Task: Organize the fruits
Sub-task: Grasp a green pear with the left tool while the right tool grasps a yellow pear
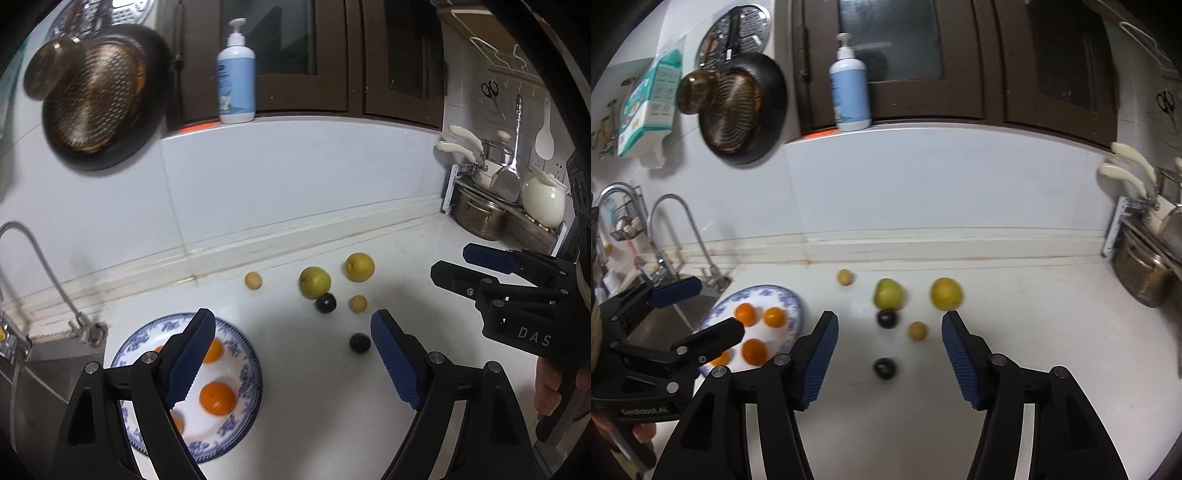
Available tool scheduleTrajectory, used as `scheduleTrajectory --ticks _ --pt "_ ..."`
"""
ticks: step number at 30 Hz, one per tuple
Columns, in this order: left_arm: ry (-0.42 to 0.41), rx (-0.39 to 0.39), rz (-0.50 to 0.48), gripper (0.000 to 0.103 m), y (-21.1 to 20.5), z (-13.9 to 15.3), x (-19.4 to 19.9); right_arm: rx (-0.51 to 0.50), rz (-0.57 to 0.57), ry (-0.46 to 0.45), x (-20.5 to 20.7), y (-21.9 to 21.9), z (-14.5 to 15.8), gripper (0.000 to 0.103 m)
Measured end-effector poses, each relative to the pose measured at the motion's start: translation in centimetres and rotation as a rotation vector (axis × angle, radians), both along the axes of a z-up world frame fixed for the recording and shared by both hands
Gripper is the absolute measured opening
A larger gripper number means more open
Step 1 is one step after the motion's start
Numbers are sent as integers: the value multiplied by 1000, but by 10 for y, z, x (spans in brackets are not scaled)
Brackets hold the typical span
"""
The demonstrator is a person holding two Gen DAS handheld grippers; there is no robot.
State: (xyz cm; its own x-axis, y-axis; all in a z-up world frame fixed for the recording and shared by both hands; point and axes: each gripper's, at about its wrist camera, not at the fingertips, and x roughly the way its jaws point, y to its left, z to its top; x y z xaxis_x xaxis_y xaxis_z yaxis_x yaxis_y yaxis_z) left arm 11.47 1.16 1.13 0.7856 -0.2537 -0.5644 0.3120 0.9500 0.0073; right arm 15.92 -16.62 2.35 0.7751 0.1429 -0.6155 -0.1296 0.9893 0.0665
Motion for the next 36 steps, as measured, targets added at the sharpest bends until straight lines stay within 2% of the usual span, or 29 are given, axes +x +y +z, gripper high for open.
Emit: scheduleTrajectory --ticks 9,16,20,27,36 --pt "14 23 -29 86 -30 1 39 -16 -13 41 36 -30 1 59" --pt "52 48 -55 86 -43 -16 77 -35 16 104 75 -39 -10 59" --pt "63 73 -73 86 -49 -28 96 -21 30 152 97 -44 -25 59" --pt "128 90 -128 86 -57 -50 133 -13 49 215 130 -52 -50 59" --pt "226 116 -219 76 -71 -78 175 4 82 325 170 -55 -86 59"
